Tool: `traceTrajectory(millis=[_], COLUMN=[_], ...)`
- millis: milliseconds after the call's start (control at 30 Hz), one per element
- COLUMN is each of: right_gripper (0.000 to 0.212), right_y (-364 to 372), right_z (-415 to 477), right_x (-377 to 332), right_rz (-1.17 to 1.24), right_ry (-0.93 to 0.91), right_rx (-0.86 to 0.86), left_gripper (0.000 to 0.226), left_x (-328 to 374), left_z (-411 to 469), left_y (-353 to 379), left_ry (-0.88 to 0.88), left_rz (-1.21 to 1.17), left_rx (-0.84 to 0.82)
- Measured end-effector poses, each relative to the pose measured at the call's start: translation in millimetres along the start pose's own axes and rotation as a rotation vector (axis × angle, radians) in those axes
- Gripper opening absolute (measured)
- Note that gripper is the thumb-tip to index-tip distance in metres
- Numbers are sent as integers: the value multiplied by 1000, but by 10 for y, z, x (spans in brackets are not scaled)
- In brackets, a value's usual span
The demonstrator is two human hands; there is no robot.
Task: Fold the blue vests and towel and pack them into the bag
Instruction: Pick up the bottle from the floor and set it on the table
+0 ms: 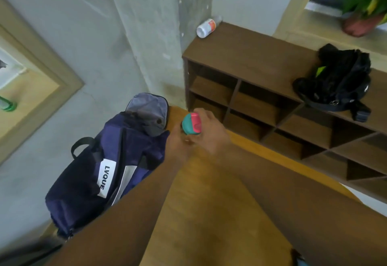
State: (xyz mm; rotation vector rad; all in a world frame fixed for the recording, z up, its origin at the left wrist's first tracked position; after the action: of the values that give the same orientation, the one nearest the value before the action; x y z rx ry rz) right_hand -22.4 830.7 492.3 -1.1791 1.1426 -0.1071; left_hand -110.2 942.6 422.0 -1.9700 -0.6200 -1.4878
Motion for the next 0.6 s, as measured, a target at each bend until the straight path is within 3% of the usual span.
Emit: traceTrajectory(millis=[67,200,300,367,500,600], right_gripper=[89,89,92,94,92,90], right_y=[91,237,312,367,517,536], right_z=[147,361,462,505,545,542], right_x=[42,116,163,181,216,217], right_rz=[0,-24,-41,-60,-154,-159], right_ry=[-3,2,16,25,-16,1], right_rx=[-14,-40,-69,-100,-139,-154], left_gripper=[55,39,34,27,36,60], left_x=[-81,-139,-208,-261,-331,-298], left_z=[124,245,309,300,318,313], left_y=[46,66,59,83,40,7], left_ry=[152,124,160,221,102,30], left_rz=[33,-62,98,289,303,224], left_rx=[23,128,162,91,84,30])
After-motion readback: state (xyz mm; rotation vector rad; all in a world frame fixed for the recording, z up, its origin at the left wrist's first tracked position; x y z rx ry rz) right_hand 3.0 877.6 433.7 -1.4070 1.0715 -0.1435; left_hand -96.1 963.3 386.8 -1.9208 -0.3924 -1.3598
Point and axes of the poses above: each hand's wrist, its own z-axis towards the middle knuckle, its own y-axis out of the palm, x = y × z, the point moved 1 cm from there along z, towards the middle knuckle, and after that the axes turned 5 degrees about x, right-handed, at the moved point
